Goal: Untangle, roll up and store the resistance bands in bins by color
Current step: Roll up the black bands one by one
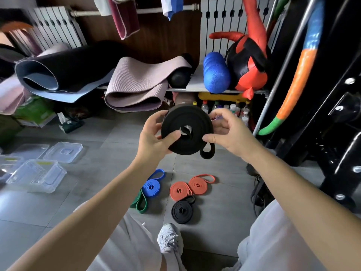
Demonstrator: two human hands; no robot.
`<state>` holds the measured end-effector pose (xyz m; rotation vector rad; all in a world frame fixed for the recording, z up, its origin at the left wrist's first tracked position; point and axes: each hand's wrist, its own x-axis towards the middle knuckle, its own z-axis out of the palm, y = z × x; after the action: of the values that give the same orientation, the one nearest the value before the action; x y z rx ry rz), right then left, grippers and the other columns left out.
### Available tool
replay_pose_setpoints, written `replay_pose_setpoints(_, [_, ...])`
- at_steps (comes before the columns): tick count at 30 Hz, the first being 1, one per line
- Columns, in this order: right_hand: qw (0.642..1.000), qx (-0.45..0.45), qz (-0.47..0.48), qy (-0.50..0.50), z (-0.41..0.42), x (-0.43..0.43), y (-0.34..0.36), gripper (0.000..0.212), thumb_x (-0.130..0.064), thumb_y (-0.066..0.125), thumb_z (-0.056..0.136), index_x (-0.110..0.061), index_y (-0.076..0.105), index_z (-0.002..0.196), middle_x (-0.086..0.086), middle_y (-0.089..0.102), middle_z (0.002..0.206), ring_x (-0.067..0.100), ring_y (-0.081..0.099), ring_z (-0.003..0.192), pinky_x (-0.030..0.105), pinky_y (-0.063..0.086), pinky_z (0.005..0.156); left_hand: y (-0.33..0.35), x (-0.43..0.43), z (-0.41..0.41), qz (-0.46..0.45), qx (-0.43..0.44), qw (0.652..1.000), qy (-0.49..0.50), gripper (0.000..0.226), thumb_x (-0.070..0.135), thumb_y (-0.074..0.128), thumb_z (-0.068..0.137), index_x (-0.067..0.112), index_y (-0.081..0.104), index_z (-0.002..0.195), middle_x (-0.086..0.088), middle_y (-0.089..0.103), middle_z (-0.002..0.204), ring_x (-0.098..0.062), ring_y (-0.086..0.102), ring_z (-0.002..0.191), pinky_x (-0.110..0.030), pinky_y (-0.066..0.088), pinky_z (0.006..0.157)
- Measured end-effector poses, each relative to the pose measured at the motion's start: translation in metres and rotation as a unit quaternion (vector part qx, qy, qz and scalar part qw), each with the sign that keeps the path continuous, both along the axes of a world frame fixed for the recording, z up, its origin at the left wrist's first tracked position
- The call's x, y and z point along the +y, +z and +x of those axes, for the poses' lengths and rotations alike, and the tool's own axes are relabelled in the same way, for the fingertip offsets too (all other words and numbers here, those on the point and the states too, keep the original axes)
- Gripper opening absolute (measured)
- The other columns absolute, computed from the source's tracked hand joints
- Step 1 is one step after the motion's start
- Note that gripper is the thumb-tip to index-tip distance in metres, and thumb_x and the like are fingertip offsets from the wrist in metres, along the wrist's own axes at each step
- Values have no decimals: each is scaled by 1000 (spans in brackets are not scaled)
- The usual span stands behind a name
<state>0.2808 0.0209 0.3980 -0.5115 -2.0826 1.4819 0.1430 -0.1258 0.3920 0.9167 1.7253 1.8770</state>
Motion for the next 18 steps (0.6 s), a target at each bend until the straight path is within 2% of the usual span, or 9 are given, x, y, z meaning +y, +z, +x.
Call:
replay_pose_setpoints(3, [999,1,-24,-26,-6,14,8,41,0,79,68,-23,53,91,0,64,93,9,64,83,21,53,80,7,13,-1,4,-56,998,-6,46,2,68,82,26,49,116,-5,60,112,-22,65,98,-50,58,68])
replay_pose_setpoints(6, [990,18,-131,-41,-9,31,9,28,1,74,72,-18,58,85,-3,64,87,6,63,80,22,53,77,5,32,-7,-3,-123,992,-21,42,6,66,84,28,48,115,-8,62,114,-25,65,100,-51,57,73])
replay_pose_setpoints(9, [987,-19,-151,-46,-13,57,2,25,1,74,73,-16,58,83,0,62,84,9,61,78,21,54,72,-3,54,-17,-22,-139,989,-47,40,7,65,85,30,48,112,-6,64,108,-24,66,95,-53,56,74])
replay_pose_setpoints(13, [976,-98,-195,-28,-21,91,-21,29,1,74,72,-17,54,83,2,61,81,13,60,76,16,52,64,-22,86,-35,-83,-150,982,-82,44,7,66,85,30,45,117,-7,63,106,-23,66,93,-53,56,76])
replay_pose_setpoints(18, [951,-160,-261,-41,-28,124,-108,39,6,72,72,-18,52,96,4,65,91,13,63,83,22,54,75,-98,130,-54,-210,-225,945,-114,46,8,66,84,22,43,122,-13,59,113,-28,66,91,-56,54,80])
